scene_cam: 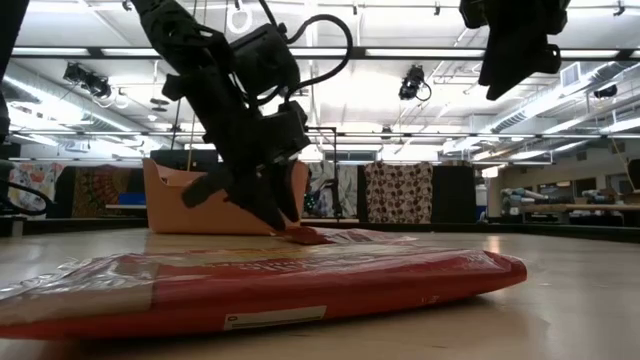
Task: Sort popcorn bags into baskets
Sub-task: Put the red popcorn bag into the orange bin
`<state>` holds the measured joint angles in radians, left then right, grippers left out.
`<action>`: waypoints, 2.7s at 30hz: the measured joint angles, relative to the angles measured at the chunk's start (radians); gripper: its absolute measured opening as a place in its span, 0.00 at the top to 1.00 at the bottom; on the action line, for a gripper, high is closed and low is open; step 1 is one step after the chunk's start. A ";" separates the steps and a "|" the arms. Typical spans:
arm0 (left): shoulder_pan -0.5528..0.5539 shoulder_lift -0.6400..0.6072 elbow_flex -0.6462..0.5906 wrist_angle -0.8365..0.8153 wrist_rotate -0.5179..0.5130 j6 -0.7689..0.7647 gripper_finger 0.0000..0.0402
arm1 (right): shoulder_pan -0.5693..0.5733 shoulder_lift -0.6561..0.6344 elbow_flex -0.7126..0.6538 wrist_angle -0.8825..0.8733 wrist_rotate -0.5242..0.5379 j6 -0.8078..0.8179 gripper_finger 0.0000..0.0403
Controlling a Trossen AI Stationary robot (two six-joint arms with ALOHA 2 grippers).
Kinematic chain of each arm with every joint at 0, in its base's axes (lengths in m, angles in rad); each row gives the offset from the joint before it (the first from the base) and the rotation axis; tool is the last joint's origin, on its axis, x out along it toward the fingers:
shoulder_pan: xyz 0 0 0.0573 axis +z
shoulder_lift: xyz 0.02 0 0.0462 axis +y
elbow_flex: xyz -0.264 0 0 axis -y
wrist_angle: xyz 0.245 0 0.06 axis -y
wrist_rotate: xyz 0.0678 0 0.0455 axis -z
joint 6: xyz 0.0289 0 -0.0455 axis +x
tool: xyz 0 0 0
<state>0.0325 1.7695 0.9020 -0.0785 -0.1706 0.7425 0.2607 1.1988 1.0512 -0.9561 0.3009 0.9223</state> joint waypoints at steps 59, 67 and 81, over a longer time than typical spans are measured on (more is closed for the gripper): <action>0.428 -0.440 0.108 -0.607 -0.160 -0.486 0.99 | -0.061 0.001 0.000 0.258 0.231 -0.237 0.58; 0.494 -0.369 0.072 -0.515 -0.230 -0.503 0.98 | -0.059 0.001 0.000 0.328 0.180 -0.234 0.58; 0.446 -0.426 0.072 -0.495 0.197 -0.719 0.77 | -0.058 0.001 0.000 0.333 0.149 -0.243 0.58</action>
<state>0.4787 1.3431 0.9745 -0.5740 0.0263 0.0239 0.2024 1.1995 1.0515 -0.6226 0.4501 0.6793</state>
